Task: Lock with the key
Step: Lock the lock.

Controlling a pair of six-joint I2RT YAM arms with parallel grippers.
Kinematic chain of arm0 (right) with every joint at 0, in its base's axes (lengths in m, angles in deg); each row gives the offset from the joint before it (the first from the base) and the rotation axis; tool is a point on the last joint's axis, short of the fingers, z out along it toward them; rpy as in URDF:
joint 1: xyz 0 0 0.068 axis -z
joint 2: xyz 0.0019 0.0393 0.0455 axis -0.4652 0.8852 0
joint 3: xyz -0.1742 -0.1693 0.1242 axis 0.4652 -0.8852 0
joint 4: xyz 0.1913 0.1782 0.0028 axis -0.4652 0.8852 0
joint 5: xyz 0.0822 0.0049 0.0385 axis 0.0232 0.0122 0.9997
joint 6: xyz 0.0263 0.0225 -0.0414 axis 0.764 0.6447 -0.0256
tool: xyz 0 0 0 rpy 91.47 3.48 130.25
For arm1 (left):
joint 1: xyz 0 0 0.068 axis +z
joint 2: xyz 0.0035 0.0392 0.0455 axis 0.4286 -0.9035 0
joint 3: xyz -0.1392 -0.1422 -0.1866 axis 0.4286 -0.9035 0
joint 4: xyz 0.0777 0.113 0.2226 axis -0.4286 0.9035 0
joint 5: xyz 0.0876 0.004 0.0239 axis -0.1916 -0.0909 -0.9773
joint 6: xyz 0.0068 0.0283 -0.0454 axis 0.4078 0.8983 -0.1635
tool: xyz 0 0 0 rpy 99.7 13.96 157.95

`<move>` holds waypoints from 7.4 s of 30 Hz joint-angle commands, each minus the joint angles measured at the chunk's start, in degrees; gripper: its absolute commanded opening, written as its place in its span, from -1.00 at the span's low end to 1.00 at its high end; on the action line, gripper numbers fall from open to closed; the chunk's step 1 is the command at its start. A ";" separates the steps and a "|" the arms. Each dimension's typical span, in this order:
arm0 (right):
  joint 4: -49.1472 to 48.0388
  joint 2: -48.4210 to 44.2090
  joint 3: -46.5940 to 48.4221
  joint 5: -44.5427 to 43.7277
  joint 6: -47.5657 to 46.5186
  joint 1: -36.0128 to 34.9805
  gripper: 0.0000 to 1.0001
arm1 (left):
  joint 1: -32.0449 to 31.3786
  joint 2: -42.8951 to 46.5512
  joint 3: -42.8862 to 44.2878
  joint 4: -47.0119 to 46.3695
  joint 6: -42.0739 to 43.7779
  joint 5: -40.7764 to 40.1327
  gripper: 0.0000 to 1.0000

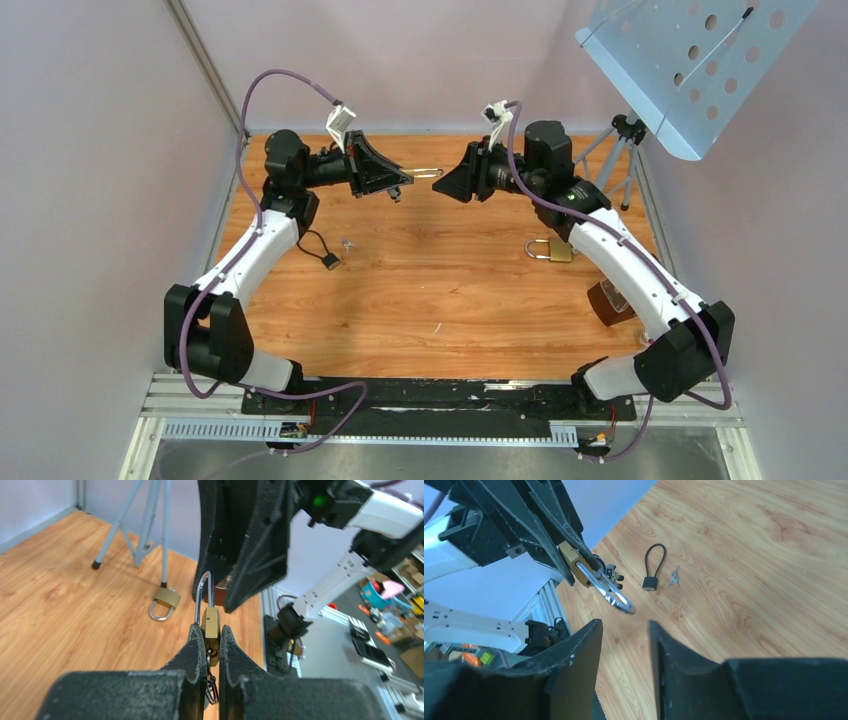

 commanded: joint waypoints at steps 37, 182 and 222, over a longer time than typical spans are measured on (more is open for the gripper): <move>-12.16 -9.38 -0.58 4.88 0.15 -1.98 0.20 | 0.42 4.67 2.36 -21.09 -18.62 7.01 -1.00; -58.55 14.72 6.46 -8.23 33.24 -7.88 -1.00 | -0.31 14.15 -4.33 -15.15 -38.65 -26.42 -0.54; -48.59 6.87 5.41 10.31 23.18 -5.91 -1.00 | 4.38 13.55 2.70 10.70 -8.87 0.30 -0.13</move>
